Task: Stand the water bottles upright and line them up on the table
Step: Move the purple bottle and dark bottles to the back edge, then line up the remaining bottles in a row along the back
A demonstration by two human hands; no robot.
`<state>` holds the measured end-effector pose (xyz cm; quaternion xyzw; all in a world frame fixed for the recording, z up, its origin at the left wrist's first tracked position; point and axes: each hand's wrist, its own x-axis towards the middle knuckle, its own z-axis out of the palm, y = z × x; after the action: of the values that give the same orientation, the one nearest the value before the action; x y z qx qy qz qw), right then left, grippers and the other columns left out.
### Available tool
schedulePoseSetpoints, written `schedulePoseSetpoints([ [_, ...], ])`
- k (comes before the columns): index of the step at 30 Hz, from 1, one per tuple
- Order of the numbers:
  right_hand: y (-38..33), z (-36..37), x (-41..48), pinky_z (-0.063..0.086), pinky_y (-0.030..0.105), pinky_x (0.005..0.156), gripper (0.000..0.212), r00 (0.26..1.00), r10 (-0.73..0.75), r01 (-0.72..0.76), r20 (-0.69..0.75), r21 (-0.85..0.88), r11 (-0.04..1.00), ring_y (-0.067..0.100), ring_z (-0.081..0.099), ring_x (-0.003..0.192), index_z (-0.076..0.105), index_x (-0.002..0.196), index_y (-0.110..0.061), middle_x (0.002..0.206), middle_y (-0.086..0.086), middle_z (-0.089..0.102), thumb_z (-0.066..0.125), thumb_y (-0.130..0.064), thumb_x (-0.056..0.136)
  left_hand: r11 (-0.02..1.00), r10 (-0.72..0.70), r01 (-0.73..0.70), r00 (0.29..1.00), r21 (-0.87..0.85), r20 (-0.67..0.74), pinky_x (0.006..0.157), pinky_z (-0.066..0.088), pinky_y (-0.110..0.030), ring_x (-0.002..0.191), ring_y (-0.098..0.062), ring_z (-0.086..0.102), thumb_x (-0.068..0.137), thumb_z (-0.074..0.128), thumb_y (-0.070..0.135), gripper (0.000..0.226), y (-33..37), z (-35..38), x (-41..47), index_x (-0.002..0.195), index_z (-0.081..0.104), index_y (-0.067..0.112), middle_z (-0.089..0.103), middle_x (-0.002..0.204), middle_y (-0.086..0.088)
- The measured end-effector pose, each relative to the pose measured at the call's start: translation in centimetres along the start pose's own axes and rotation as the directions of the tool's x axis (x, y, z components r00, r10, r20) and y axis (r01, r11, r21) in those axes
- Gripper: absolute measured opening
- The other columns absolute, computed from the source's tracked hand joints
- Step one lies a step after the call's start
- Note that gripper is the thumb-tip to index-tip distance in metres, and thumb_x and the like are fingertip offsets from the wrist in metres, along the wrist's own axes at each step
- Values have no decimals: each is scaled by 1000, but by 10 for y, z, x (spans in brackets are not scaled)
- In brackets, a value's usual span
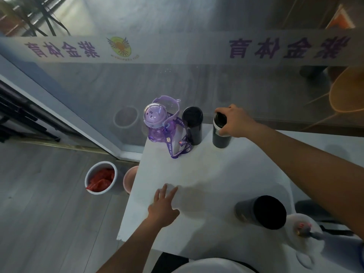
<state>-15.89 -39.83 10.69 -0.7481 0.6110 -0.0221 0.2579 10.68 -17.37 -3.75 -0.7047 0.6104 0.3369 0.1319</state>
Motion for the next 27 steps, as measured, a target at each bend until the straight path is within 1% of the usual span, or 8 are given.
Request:
schedulePoseSetpoints([
  [4,3,2,-1,46,46,96,80,1000,-2,2,-3,-16,1000,37,44,119,37,142,-30,132,11,43,75,-30,72,998,-53,54,998,-44,22,111,33,-57,151,-25,-1,89,61,38,81,6,4,-8,152,10,48,-6,164,8],
  [8,8,1,-7,45,48,99,88,1000,-19,18,21,49,999,37,42,125,28,147,-33,141,10,37,76,-30,73,994,-91,92,996,-65,21,112,31,-58,151,-25,2,89,61,39,80,12,10,-16,152,12,46,-3,164,7],
  [11,9,-3,-24,46,51,98,96,999,-51,53,-19,112,992,37,40,129,20,148,-37,150,8,28,78,-39,71,993,-90,90,996,-70,8,112,30,-58,151,-26,4,88,61,40,81,17,15,-21,152,13,45,-1,164,6],
  [14,8,-14,-58,47,38,89,79,992,-39,62,-120,195,979,29,46,122,35,140,-34,142,4,37,75,-48,73,996,-61,61,998,-72,7,113,28,-58,151,-26,4,86,62,41,82,23,18,-23,152,13,46,0,164,7],
  [16,6,-23,-92,43,36,91,66,991,-41,66,-129,198,978,26,48,121,45,135,-31,138,2,45,71,-50,77,998,-28,29,1000,-60,9,114,26,-58,151,-26,4,86,63,42,83,27,19,-23,152,13,46,0,165,6],
  [21,-2,-26,-197,45,38,98,54,998,58,-46,-35,272,961,14,49,120,49,128,-44,141,-10,48,67,-56,79,999,40,-39,999,-28,3,116,21,-54,151,-23,3,86,60,43,81,38,23,-21,152,13,46,0,165,6],
  [24,-16,-10,-244,43,37,102,66,988,150,-154,37,222,963,16,41,130,41,134,-48,151,-12,34,70,-57,76,997,73,-73,997,6,-12,117,20,-54,151,-22,2,85,59,44,81,40,28,-22,152,13,46,-2,165,6],
  [27,-26,21,-273,40,39,108,78,968,252,-244,-12,204,948,19,33,137,32,141,-48,155,-9,25,76,-44,76,994,111,-111,994,20,2,118,16,-54,152,-22,-3,86,59,43,83,39,30,-27,153,10,46,-8,165,5],
])
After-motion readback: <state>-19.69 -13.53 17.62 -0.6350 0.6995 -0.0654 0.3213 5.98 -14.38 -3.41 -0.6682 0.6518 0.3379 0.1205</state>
